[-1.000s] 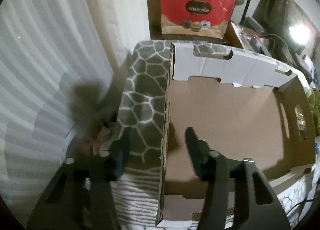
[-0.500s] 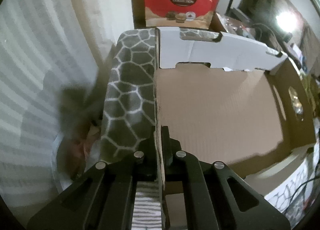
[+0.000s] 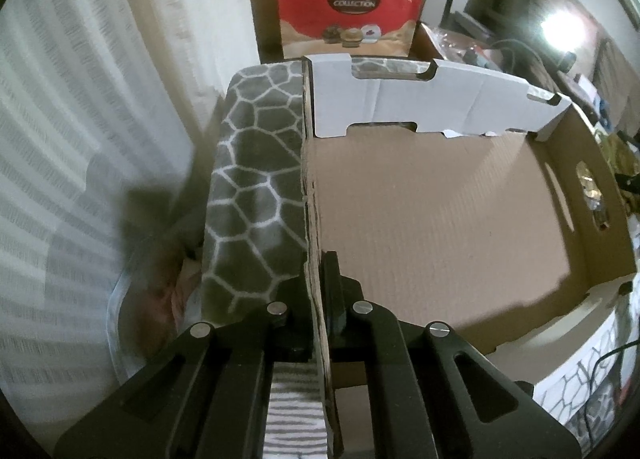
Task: Organize objects
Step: 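Clamp the cardboard box wall with the left tool while the right tool grasps the gold foil package, then carry the gold foil package with the right tool into the cardboard box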
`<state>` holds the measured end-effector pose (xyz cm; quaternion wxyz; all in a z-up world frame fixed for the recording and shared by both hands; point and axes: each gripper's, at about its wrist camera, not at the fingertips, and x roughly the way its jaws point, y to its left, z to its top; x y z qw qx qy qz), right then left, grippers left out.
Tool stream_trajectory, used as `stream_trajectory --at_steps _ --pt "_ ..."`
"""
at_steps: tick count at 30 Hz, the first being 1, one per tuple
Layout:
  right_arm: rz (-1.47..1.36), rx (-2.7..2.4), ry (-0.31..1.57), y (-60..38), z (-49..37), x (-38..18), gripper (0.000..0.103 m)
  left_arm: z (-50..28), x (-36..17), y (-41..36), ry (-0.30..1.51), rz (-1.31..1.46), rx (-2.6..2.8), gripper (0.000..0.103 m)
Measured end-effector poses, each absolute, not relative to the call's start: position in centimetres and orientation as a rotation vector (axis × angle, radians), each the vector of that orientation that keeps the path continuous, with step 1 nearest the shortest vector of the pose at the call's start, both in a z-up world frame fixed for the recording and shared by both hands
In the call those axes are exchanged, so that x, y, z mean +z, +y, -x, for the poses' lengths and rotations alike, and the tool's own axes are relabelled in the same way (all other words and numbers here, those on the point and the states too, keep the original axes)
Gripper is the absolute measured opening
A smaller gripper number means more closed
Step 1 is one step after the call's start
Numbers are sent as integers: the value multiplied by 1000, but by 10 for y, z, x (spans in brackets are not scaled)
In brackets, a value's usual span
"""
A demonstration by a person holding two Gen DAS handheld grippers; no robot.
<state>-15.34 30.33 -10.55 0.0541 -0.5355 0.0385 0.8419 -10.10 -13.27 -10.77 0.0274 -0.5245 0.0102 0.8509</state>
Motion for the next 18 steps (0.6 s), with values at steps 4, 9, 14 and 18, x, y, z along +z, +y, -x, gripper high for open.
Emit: stream_trajectory --at_steps 4,9,14,18 --pt "1617 2592 117 306 152 -105 99 98 -108 -133 29 1609 2626 4" --pt "1612 2621 97 309 148 -99 87 99 -107 -135 -7 1610 2628 4" --pt "1582 2668 144 316 140 -88 75 100 -108 -137 -33 1612 2629 4" --pt "1562 2704 182 319 131 -79 71 101 -109 -139 -61 1614 2624 4"
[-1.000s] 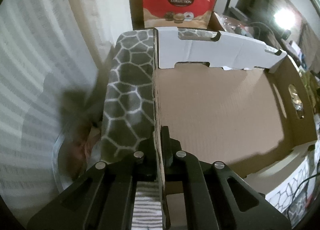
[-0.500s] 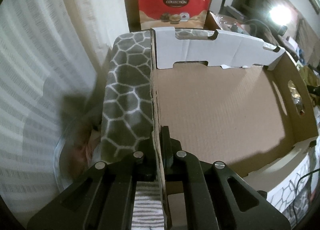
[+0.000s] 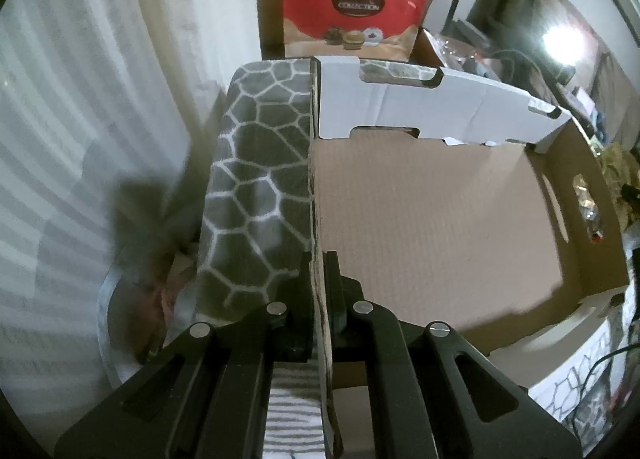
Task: Organize objects
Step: 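Carry the gold foil package with the right tool into the cardboard box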
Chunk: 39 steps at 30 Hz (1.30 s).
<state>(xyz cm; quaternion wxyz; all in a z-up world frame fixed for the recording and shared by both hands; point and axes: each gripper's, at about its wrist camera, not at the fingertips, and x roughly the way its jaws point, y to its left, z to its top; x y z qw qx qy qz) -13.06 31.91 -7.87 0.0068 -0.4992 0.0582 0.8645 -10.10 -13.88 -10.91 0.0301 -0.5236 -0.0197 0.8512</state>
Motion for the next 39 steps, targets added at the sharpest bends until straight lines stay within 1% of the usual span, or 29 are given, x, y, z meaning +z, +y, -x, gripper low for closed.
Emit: stream_trajectory --at_steps 4,8,13,19,23,27,35,39 --pt "1524 2750 235 322 120 -59 71 102 -110 -139 -65 1614 2624 4" --pt "1504 2819 232 309 112 -35 71 101 -110 -139 -74 1616 2624 4" --pt "1511 2939 190 266 108 -6 71 103 -110 -140 -88 1623 2625 4" --pt "1584 3070 111 194 109 8 71 105 -110 -140 -100 1634 2629 3" --pt "1660 3119 69 147 111 1 71 104 -111 -141 -113 1635 2634 3" --pt "1809 3115 66 107 119 -19 71 103 -111 -141 -124 1636 2635 3" --pt "1951 3054 1 67 128 -58 71 103 -111 -142 -130 1637 2634 3" --pt "1955 3017 -25 63 129 -71 71 102 -111 -142 -132 1637 2635 3"
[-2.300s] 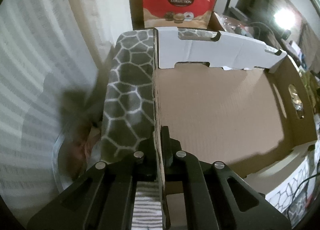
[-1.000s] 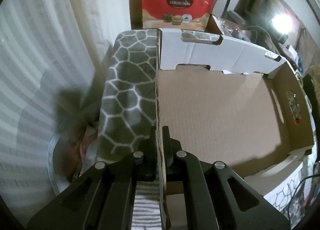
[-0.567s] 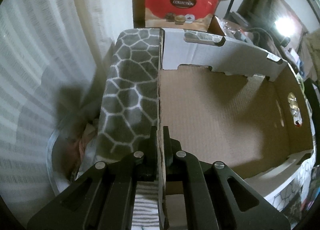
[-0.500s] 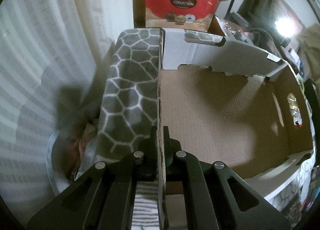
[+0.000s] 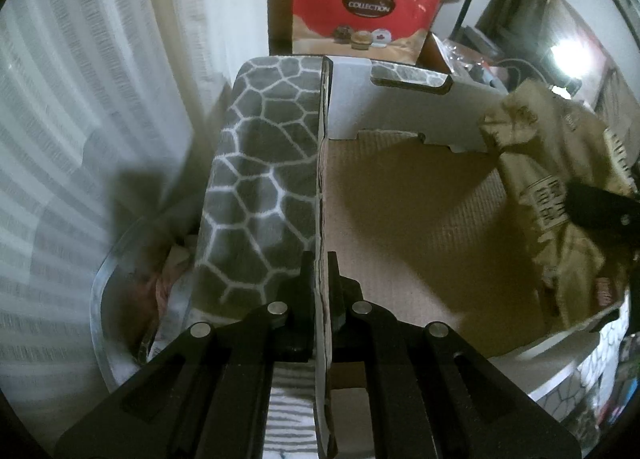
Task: Organize objects
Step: 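Carry the gold foil package with the right tool into the cardboard box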
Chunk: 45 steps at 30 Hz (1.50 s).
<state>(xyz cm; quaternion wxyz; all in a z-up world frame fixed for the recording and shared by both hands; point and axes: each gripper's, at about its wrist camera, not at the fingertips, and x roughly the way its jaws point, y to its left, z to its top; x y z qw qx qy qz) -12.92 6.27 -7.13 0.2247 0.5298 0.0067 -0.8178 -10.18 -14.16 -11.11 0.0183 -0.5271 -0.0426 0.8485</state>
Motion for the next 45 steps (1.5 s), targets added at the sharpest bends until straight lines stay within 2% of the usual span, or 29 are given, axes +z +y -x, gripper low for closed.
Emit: stream_trajectory --at_steps 4,11,16,21,24,26,32,37,45 --pt "-1510 -2312 37 71 129 -83 73 102 -111 -141 -132 1639 2637 3" --pt "-1537 -2403 138 76 127 -91 81 101 -112 -140 -124 1637 2638 3" --pt "-1449 -2530 279 67 115 -78 90 101 -111 -140 -124 1638 2638 3" --pt "-1384 -2530 311 59 113 -67 91 101 -112 -140 -128 1638 2639 3" --pt "-1321 -2493 363 44 106 -64 85 101 -112 -140 -128 1638 2638 3" --pt "-1287 -2474 354 36 102 -62 78 101 -112 -139 -128 1639 2638 3" --pt "-1282 -2285 155 21 105 -61 60 101 -112 -140 -136 1641 2639 3" --pt "-1430 -2112 57 13 114 -92 57 102 -112 -140 -140 1642 2638 3" --pt "-1499 -2209 119 21 119 -111 52 102 -112 -140 -139 1641 2638 3"
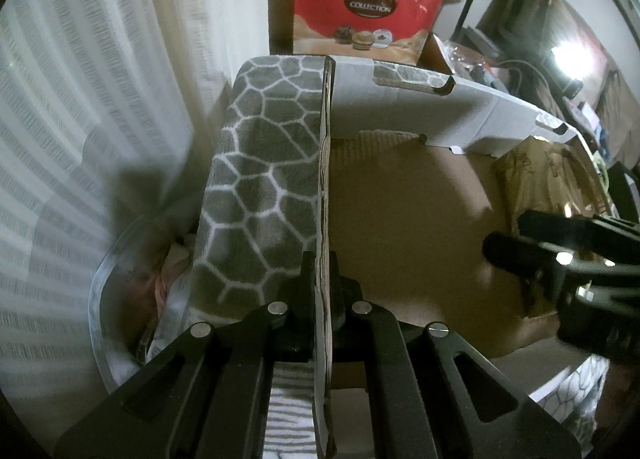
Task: Organize objects
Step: 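Open the right tool to release the package inside the box, then move the right tool to the lime-green cable and grasp it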
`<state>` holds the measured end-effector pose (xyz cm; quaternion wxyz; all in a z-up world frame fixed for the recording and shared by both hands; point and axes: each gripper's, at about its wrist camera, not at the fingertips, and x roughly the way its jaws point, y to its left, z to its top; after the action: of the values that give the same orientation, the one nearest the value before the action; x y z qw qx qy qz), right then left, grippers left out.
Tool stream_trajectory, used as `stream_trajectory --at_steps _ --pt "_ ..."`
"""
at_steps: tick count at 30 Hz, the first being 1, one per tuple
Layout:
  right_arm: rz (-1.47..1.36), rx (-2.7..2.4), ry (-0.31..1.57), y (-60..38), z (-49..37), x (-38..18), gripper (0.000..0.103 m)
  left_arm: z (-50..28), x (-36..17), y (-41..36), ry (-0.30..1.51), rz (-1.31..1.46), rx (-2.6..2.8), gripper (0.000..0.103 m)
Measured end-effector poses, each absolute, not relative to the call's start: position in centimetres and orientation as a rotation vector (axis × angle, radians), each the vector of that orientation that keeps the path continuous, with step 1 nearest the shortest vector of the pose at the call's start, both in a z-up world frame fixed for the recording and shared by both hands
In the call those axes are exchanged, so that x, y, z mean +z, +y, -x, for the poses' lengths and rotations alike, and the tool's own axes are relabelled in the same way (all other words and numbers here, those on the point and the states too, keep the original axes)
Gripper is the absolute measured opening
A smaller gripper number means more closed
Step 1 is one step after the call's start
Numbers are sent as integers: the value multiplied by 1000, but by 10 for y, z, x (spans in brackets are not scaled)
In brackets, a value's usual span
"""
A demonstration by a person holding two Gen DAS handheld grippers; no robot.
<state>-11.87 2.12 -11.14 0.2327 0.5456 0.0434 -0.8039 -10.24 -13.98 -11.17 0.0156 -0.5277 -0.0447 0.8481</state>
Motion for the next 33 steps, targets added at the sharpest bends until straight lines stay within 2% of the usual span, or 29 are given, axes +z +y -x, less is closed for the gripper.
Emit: stream_trajectory --at_steps 3,5,8,18,25,28,33 --pt "-1520 -2210 81 27 122 -110 50 102 -111 -139 -139 1642 2640 3" --pt "-1505 -2196 80 27 121 -106 60 102 -111 -139 -139 1641 2640 3" --pt "-1447 -2156 46 29 112 -93 67 102 -111 -138 -141 1642 2640 3" --pt "-1329 -2198 137 75 91 -38 71 101 -111 -139 -139 1645 2641 3" --pt "-1378 -2249 301 115 80 -46 71 101 -111 -138 -137 1646 2644 3" --pt "-1422 -2233 305 125 76 -54 83 101 -111 -138 -138 1645 2644 3" --pt "-1489 -2172 305 127 72 -67 87 100 -112 -138 -136 1646 2645 3"
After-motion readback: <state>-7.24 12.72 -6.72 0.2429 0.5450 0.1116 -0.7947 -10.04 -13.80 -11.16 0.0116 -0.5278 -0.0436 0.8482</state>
